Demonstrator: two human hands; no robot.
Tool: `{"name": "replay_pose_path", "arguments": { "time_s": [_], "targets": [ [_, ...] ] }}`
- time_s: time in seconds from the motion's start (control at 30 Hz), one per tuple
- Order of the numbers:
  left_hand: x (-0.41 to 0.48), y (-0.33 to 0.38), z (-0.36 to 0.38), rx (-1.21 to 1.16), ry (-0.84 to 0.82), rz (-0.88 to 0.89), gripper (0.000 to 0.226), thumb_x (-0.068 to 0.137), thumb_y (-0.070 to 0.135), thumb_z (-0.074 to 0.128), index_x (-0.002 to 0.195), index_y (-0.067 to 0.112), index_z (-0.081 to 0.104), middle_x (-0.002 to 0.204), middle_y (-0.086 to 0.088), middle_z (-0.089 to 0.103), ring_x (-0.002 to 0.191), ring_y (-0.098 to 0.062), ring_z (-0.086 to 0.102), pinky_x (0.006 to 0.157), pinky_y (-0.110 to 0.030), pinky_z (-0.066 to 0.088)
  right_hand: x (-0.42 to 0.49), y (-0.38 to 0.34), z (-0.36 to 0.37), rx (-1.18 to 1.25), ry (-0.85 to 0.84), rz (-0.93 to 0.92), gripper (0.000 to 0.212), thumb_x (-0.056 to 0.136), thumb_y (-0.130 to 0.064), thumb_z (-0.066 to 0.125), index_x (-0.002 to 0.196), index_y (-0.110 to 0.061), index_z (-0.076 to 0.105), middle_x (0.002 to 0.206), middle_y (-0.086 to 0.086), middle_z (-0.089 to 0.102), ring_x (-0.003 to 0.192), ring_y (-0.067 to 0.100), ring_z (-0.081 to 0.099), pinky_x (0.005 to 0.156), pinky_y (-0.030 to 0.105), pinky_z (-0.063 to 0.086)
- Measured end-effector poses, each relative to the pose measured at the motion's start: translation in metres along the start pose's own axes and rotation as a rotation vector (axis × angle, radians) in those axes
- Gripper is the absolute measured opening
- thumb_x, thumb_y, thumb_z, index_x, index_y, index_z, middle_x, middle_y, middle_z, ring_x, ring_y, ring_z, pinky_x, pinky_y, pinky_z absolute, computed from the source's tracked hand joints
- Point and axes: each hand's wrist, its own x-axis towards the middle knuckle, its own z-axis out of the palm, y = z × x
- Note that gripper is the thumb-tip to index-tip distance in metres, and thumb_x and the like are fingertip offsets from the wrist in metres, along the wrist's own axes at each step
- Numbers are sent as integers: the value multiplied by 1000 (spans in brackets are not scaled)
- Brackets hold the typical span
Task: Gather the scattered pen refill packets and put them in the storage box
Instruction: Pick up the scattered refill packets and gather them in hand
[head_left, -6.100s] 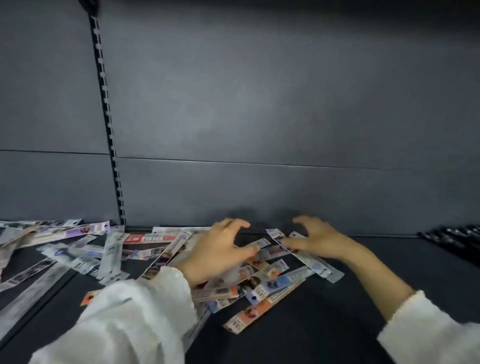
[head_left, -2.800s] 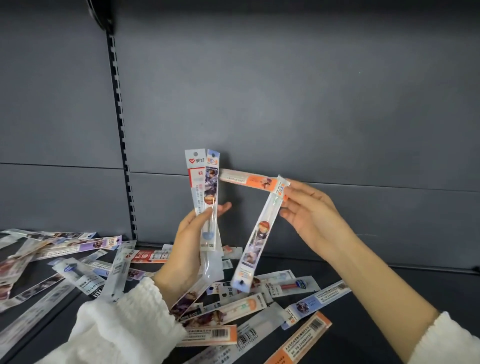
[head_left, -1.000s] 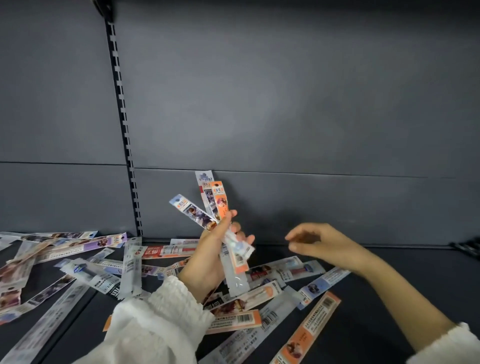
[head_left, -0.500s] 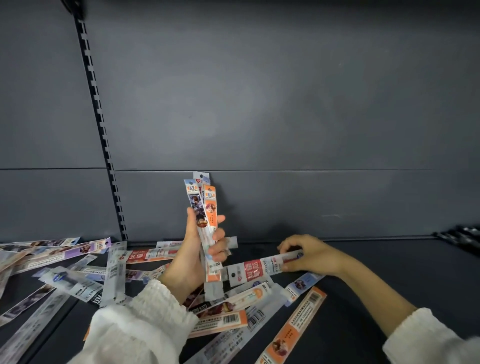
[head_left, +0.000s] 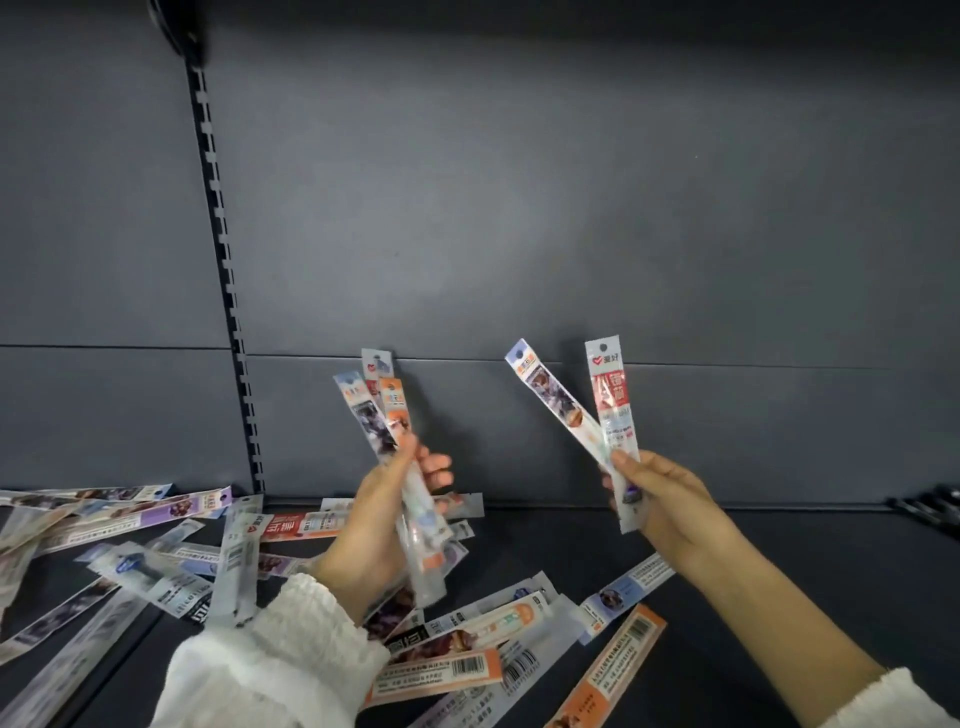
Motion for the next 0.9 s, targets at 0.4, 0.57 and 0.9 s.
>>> {"name": "replay_pose_path", "arguments": {
  "time_s": [0.4,0.57,0.9],
  "targets": [
    [-14,-22,35,47,-221,43,41,97,31,47,134,14,50,125,-10,66,116,-22,63,94,-39,52,-41,32,63,-195,-356,156,23,89,-21,64,106,-9,73,106,17,73,97,30,69,94,48,52],
    [-9,-19,30,-76,-191,34,37,101,27,40,136,16,47,125,-8,67,114,-22,64,94,-43,50,-44,31,66,-266,-335,135,23,96,-15,53,108,-10,72,107,16,73,105,33,67,97,50,50],
    [-2,-17,30,-41,-212,137,39,83,37,57,116,15,61,76,-2,68,85,-20,72,89,-40,55,-49,33,69,-415,-323,-106,16,86,-13,68,100,-8,71,98,15,73,84,17,69,75,25,57]
  ]
}}
